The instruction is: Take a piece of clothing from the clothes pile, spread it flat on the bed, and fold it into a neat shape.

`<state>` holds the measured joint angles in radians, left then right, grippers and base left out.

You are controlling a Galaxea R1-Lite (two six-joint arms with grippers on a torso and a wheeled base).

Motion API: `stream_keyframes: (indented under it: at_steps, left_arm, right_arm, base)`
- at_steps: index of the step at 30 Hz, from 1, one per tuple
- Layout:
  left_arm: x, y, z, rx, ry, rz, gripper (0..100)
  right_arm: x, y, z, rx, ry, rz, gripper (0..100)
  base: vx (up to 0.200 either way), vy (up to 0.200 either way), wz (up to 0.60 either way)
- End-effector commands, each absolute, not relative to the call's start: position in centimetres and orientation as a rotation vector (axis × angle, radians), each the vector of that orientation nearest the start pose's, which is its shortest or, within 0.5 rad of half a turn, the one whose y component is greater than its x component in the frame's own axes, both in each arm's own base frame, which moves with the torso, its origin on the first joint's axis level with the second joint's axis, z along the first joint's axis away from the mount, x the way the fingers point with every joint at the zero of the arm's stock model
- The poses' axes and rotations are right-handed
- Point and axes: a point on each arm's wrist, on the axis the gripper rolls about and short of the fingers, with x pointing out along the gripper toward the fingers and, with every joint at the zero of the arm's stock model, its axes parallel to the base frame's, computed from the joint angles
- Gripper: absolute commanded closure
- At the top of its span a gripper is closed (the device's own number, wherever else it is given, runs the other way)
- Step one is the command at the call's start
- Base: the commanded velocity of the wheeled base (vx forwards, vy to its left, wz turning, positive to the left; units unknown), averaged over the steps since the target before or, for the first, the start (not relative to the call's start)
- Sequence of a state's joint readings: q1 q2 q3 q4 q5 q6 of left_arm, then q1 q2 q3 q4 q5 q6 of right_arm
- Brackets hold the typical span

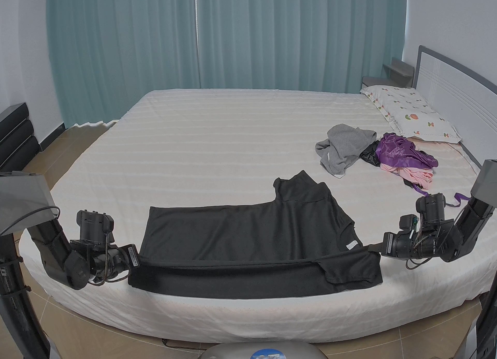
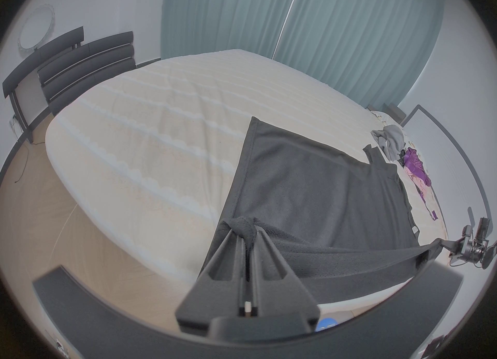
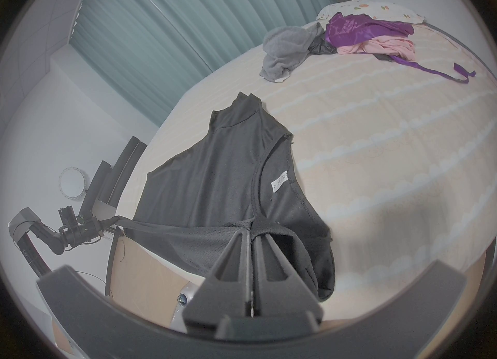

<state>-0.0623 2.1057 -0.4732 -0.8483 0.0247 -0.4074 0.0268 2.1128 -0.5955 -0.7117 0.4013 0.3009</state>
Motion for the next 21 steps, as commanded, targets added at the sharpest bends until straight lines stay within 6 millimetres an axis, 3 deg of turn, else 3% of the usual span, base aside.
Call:
stream_keyframes:
  at_steps: [1, 18, 19, 21]
  left_arm:
    - [30.7, -1.8, -1.5, -0.349, 0.811, 0.134, 100]
    - [33.0, -2.0, -3.6, -0.358, 0.814, 0.135, 100]
    - [33.1, -2.0, -3.6, -0.36, 0.815, 0.134, 100]
    - [33.1, -2.0, -3.6, -0.36, 0.813, 0.134, 100]
  right_arm:
    - [32.5, 1.8, 0.1, 0.435, 0.886, 0.279, 100]
    - [34.9, 2.6, -3.0, 0.478, 0.941, 0.264, 100]
    - [35.0, 2.6, -3.0, 0.479, 0.943, 0.265, 0]
    - [35.0, 2.7, -3.1, 0.479, 0.944, 0.265, 0]
  base:
    - [0.0, 0.0, 0.0]
    - [0.0, 0.0, 0.0]
    - [0.0, 0.0, 0.0]
    - [0.0, 0.0, 0.0]
